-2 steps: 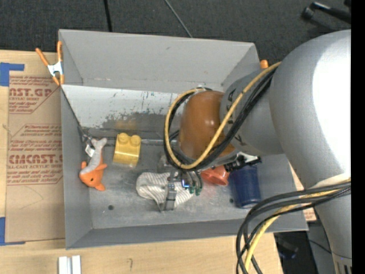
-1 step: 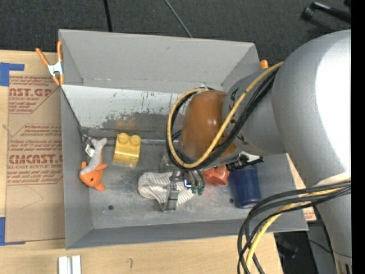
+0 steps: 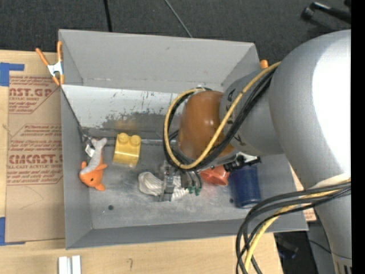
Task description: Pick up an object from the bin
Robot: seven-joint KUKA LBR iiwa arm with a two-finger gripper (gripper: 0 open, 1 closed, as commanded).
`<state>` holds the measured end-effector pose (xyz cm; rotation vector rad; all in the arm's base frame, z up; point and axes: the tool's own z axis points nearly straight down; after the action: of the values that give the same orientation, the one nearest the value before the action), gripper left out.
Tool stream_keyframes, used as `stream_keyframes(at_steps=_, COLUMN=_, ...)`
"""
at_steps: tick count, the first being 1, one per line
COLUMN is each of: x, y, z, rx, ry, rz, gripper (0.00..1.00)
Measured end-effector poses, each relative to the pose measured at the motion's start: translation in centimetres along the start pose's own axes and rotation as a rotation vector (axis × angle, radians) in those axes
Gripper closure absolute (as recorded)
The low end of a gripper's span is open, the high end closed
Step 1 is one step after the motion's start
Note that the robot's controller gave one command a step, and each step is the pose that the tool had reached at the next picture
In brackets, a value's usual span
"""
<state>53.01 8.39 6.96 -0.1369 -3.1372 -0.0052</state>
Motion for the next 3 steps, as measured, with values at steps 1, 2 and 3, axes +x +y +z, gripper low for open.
stream_keyframes(at_steps=1, x=0.0, y=0.0, z=0.0, rx=0.000, ry=0.000, rz=0.000, gripper=1.00)
stream_keyframes(at_steps=2, x=0.2, y=0.0, z=-0.5, rx=0.002, ry=0.006, rz=0.000, gripper=1.00)
stream_keyframes(at_steps=3, x=0.3, y=0.0, z=-2.6, rx=0.002, ry=0.008, rz=0.000, gripper=1.00)
